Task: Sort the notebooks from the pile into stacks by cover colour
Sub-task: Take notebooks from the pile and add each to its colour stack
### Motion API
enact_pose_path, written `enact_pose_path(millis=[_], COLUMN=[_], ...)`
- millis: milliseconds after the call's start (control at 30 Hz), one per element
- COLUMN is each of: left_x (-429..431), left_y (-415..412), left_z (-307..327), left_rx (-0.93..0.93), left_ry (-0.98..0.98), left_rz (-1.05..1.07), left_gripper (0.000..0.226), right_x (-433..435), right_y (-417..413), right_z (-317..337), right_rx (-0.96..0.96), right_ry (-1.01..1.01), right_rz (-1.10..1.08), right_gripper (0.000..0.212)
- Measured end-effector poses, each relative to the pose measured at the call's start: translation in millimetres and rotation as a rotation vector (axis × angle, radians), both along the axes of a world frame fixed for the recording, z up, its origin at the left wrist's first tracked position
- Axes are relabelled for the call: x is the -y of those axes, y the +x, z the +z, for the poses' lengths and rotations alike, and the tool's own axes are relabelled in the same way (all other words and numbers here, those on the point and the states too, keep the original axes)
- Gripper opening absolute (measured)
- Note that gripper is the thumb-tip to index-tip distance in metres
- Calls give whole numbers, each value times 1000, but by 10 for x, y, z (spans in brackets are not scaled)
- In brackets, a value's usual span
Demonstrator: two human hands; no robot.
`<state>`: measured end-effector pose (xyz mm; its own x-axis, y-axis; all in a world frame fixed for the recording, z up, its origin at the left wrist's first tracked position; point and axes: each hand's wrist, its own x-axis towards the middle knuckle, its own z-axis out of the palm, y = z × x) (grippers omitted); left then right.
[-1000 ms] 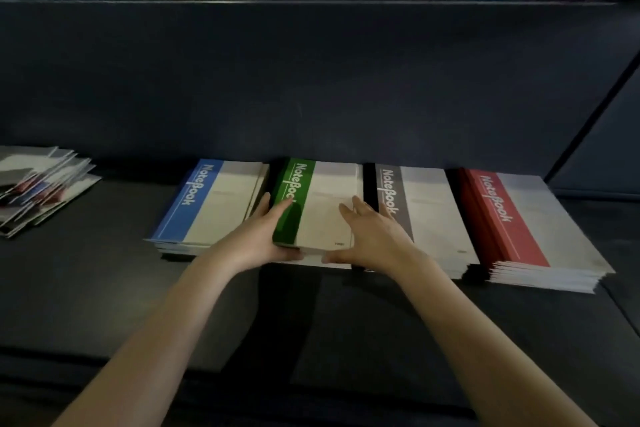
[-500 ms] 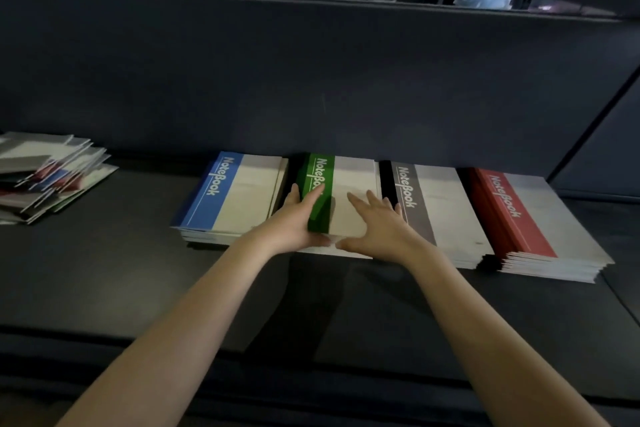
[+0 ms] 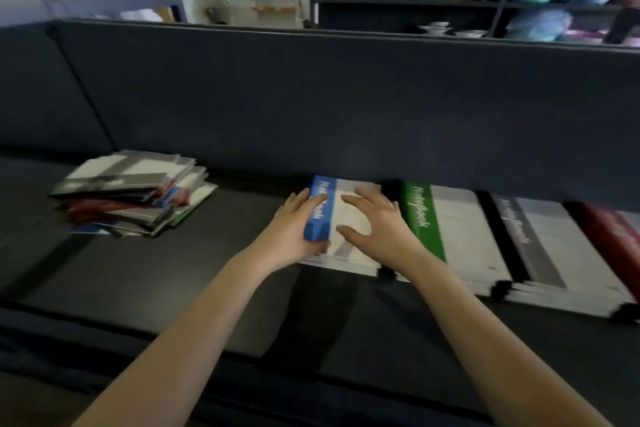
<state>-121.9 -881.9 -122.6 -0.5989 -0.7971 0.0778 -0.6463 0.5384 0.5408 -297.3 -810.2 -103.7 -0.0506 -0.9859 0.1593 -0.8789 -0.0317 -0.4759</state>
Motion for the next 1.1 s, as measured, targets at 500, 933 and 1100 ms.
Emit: enact_pose_path(millis=[500,933,1100], left_x=[764,995,1020], left_y=[2531,3434,3509], left_z=[-153,-434,-451], left_rx=[-192,-472,-549], left_ry=[-51,-43,44], left_rz=[275,366,416], left_gripper=[60,49,45], right_x=[1393,2031,2295], right_y=[2275,3237,3265], right_z=[-7,-363,-353], right_rx=[155,155,57], right_ry=[-85,-40,-29], right_rz=[268,169,149], right_gripper=[40,44,52])
